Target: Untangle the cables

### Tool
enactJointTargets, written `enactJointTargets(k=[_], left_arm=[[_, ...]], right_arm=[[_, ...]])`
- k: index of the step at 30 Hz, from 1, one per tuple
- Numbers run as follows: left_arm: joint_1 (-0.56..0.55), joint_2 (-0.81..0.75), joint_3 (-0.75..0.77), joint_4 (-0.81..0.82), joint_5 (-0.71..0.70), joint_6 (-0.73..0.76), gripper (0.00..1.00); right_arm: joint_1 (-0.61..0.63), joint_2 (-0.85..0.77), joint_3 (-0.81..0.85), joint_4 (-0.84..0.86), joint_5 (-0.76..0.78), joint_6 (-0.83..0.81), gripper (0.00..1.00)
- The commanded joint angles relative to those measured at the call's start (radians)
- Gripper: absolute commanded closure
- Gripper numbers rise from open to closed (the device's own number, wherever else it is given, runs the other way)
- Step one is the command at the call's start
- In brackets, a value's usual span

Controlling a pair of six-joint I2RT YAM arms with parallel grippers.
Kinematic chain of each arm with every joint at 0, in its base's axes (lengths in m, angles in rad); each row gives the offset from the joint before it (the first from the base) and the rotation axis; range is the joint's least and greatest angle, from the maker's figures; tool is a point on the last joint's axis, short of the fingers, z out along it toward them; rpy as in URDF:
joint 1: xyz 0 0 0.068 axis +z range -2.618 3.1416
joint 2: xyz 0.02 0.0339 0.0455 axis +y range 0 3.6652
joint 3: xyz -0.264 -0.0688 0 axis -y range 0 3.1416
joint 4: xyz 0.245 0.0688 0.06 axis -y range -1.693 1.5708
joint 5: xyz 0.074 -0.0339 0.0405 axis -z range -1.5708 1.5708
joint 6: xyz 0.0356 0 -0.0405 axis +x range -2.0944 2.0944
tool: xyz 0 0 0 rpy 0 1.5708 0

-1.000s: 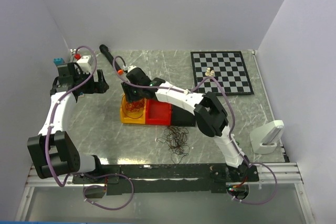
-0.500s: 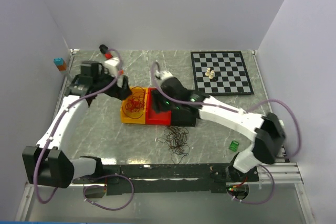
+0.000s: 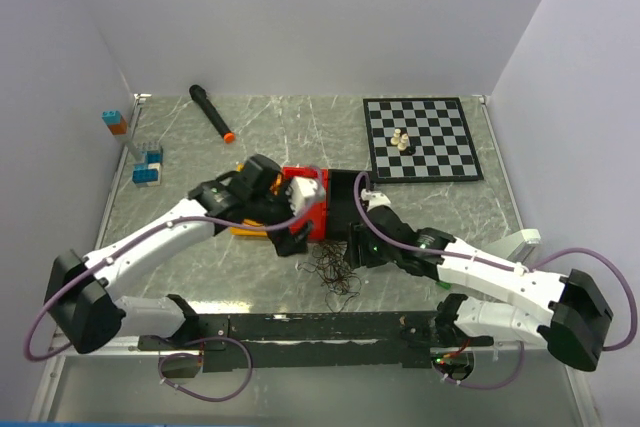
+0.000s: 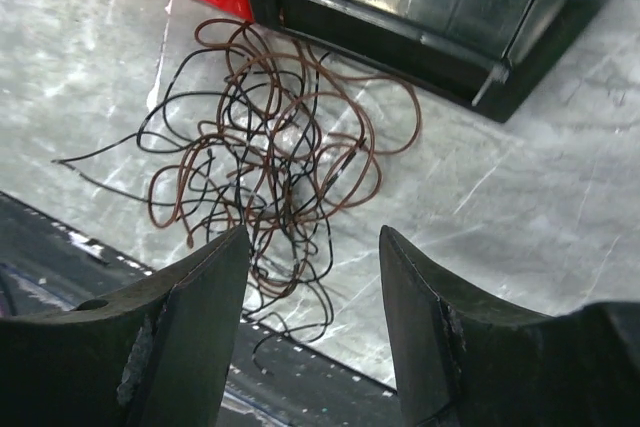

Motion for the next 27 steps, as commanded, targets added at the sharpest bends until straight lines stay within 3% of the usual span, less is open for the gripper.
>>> enactJointTargets(k=[1, 10, 15, 20, 23, 27], left_arm=[[-0.103, 0.065, -0.007, 0.001, -0.011, 0.057, 0.03], [-0.158, 0.153, -0.096, 0.068, -0.083, 0.112, 0.01], [-0.174, 0.197, -0.11, 0.12, -0.112, 0.106, 0.11], [-0.174, 0.225, -0.11, 0.183, -0.138, 0.101, 0.32], [-0.174, 0.225, -0.112, 0.191, -0.141, 0.1, 0.52], [-0.174, 0.194, -0.099, 0.147, -0.143, 0.093, 0.88]], right_arm=[[-0.002, -0.051, -0.043, 0.037, -0.021, 0.089, 0.39], [-0.002, -0.046, -0.096, 0.099, -0.062, 0.118, 0.39], [-0.002, -0.03, -0.102, 0.14, -0.081, 0.128, 0.39], [-0.002, -0.008, -0.111, 0.175, -0.09, 0.133, 0.4], [-0.002, 0.01, -0.116, 0.189, -0.101, 0.133, 0.41], [-0.002, 0.038, -0.131, 0.212, -0.105, 0.135, 0.41]])
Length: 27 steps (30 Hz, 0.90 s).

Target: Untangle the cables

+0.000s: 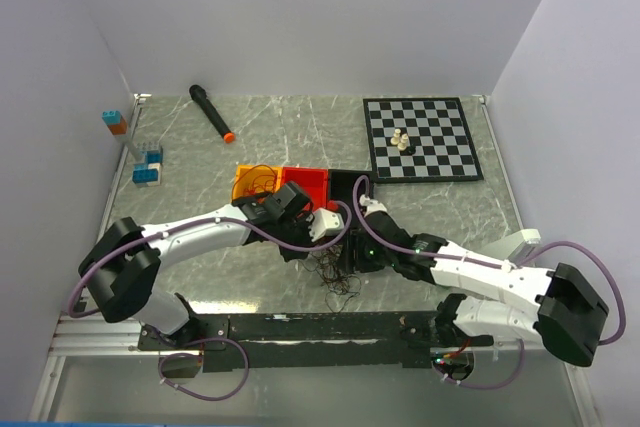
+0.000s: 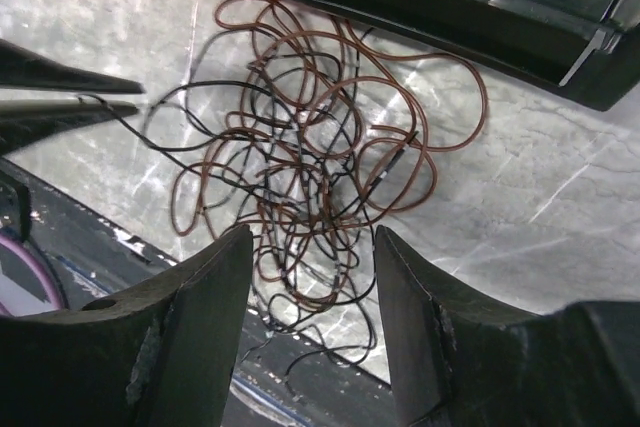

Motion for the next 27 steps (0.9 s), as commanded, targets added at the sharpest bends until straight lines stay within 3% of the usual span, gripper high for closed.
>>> enactJointTargets(k=[1, 10, 14, 23, 27], left_arm=[[-0.006, -0.051, 0.018, -0.019, -0.004, 0.004, 0.97], [0.002, -0.24, 0.194, -0.269, 0.064, 0.039, 0.99], [0.01, -0.291, 0.309, -0.348, 0.053, 0.039, 0.99], [0.097, -0.358, 0.588, -0.343, -0.18, -0.002, 0.99], [0.131, -0.361, 0.686, -0.304, -0.301, -0.033, 0.99]], right_arm=[[-0.002, 0.033, -0.039, 0.066, -0.008, 0.018, 0.42], [0.044, 0.154, -0.082, 0.117, 0.012, 0.041, 0.49], [0.069, 0.198, -0.085, 0.114, 0.052, 0.059, 0.67], [0.127, 0.257, -0.075, 0.06, 0.128, 0.094, 0.99], [0.144, 0.254, -0.079, 0.024, 0.161, 0.11, 1.0]])
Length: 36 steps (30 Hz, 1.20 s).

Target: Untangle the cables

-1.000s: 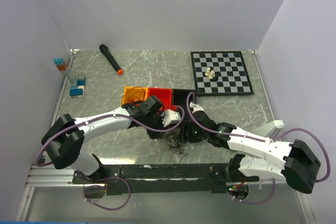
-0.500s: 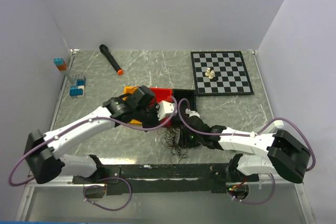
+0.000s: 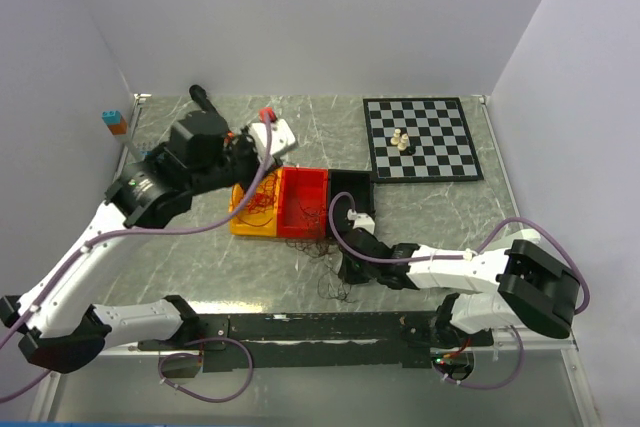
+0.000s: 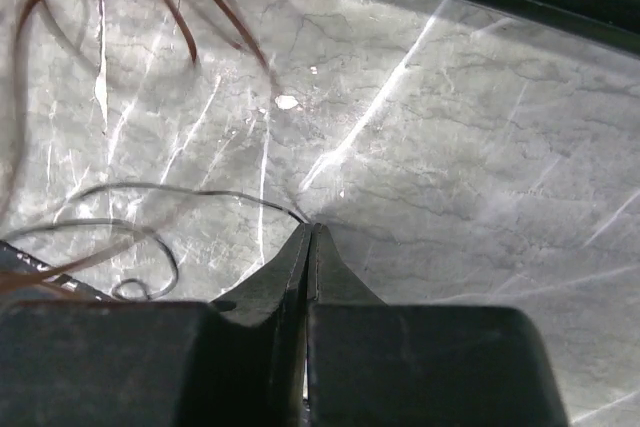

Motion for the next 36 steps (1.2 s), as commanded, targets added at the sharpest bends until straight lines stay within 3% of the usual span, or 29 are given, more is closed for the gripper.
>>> enactJointTargets(k=[1, 8, 14, 21, 26, 31, 36], left_arm=[[0.037, -0.022, 0.126, 0.045, -0.164, -0.043, 0.99], [0.039, -0.045, 0.324, 0.069, -0.235, -0.049, 0.99], [0.037, -0.148, 0.363, 0.356, -0.36, -0.033, 0.98], [0.039, -0.163, 0.476, 0.569, -0.482, 0.019, 0.96], [0.037, -0.114, 0.613, 0.657, -0.488, 0.088, 0.95], [0.037, -0.103, 0.613, 0.666, -0.462, 0.108, 0.92], [0.037, -0.142, 0.484, 0.594, -0.396, 0.076, 0.9]], right_arm=[[0.028, 0.035, -0.029, -0.145, 0.059, 0.025, 1.0], [0.046, -0.014, -0.076, -0.175, 0.083, 0.059, 1.0], [0.064, -0.008, -0.052, -0.212, 0.106, 0.074, 1.0], [0.077, 0.016, -0.046, -0.238, 0.117, 0.103, 1.0], [0.101, 0.055, -0.038, -0.244, 0.126, 0.135, 1.0], [0.12, 0.046, -0.03, -0.271, 0.148, 0.158, 1.0], [0.123, -0.083, 0.003, -0.31, 0.191, 0.131, 1.0]])
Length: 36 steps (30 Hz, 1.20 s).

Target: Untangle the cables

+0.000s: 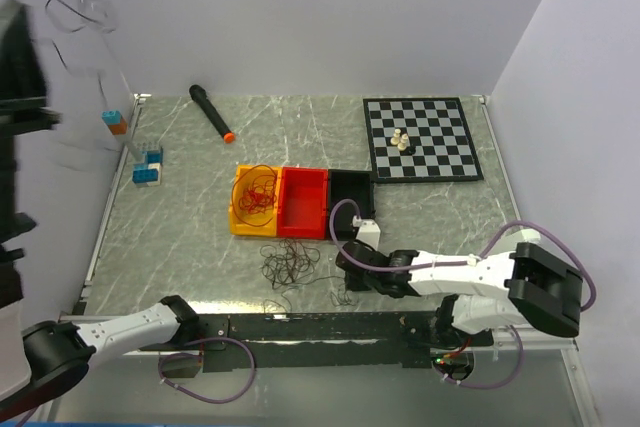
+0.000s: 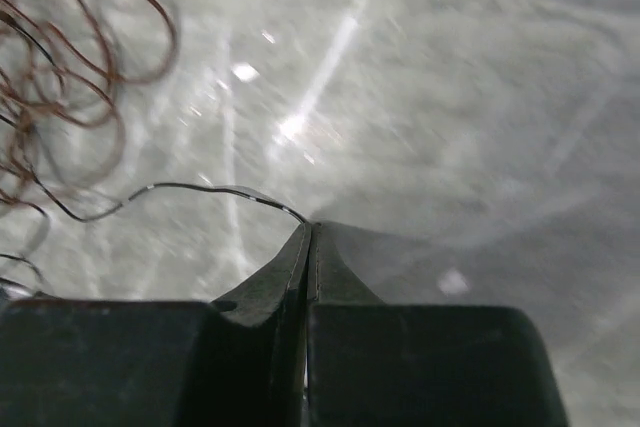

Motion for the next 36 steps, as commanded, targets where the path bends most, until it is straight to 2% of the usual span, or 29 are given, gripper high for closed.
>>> enactJointTargets(k=[1, 9, 10, 11, 12, 13, 16, 28, 36], left_arm=[[0.002, 0.001, -0.116, -0.076, 0.056, -0.012, 0.91], [0.004, -0.011, -0.261, -0.151, 0.142, -0.059, 0.92], [0.004, -0.008, -0.27, -0.16, 0.153, -0.062, 0.92], [0.004, -0.005, -0.276, -0.169, 0.167, -0.064, 0.93], [0.004, 0.0, -0.281, -0.183, 0.183, -0.064, 0.93], [0.002, 0.004, -0.285, -0.197, 0.197, -0.067, 0.93], [0.004, 0.01, -0.299, -0.221, 0.233, -0.081, 0.94], [0.002, 0.027, -0.363, -0.245, 0.314, -0.101, 0.93], [0.002, 0.035, -0.464, -0.17, 0.392, -0.11, 0.94]], right_arm=[[0.013, -0.09, 0.003, -0.215, 0.03, -0.022, 1.0], [0.011, -0.251, 0.127, -0.28, 0.073, -0.114, 1.0], [0.011, -0.271, 0.143, -0.278, 0.078, -0.126, 0.95], [0.011, -0.292, 0.158, -0.278, 0.081, -0.14, 0.87], [0.011, -0.308, 0.181, -0.28, 0.085, -0.16, 0.74], [0.01, -0.323, 0.201, -0.281, 0.094, -0.175, 0.68], [0.002, -0.358, 0.264, -0.288, 0.114, -0.224, 0.59], [-0.052, -0.412, 0.376, -0.271, 0.141, -0.332, 0.48], [-0.093, -0.504, 0.358, -0.285, 0.176, -0.332, 0.48]])
